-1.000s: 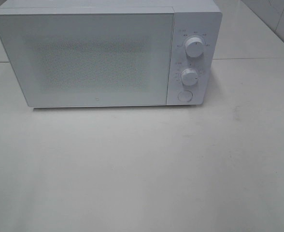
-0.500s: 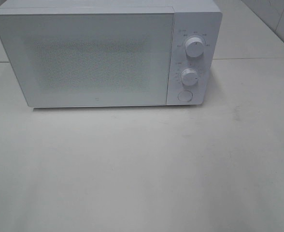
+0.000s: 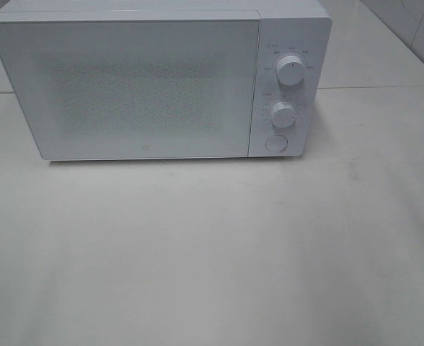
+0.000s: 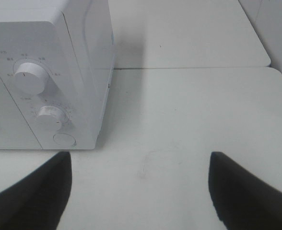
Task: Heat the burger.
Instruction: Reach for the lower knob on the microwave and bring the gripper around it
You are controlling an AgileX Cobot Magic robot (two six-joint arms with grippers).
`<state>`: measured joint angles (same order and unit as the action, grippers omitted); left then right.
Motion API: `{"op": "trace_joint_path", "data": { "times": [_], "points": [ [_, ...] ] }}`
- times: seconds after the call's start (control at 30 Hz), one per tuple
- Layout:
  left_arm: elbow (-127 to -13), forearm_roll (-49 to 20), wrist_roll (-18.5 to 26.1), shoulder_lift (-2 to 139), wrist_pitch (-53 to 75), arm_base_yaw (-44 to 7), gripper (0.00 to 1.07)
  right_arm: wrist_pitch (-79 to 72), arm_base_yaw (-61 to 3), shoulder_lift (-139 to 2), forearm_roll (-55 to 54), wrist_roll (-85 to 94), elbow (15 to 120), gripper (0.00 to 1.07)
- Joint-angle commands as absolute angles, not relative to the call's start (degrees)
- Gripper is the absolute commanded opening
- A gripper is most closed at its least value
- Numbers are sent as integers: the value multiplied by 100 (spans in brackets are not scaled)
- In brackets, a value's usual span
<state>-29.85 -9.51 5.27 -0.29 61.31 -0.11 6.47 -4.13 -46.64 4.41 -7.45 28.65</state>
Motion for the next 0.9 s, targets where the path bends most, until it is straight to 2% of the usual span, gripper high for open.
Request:
{"op": "trace_joint_path", "data": {
  "times": [0.03,0.3,0.37,0.47,0.8,0.9],
  "points": [
    [-2962,-1014,504,-160,6108,6,101,29,-407,-4830,470,-699,2659,76],
    [-2962,-1014,504,-160,6108,6,101,-1610,-407,-5403,447,-710,2011,76],
    [-2962,-1014,504,-160,6108,6,101,-2418,-407,-5735,286,-682,1776,76],
    [-2962,-1014,504,-160,6108,6,101,-2590,-407,-5838,206,-625,1725,76],
    [-2962,-1014,504,-160,6108,6,101,-4108,-441,-6761,-905,338,1306,76],
    [-2962,-1014,504,-160,6108,6,101,-4452,-745,-6979,-1197,504,1266,76]
  ]
}}
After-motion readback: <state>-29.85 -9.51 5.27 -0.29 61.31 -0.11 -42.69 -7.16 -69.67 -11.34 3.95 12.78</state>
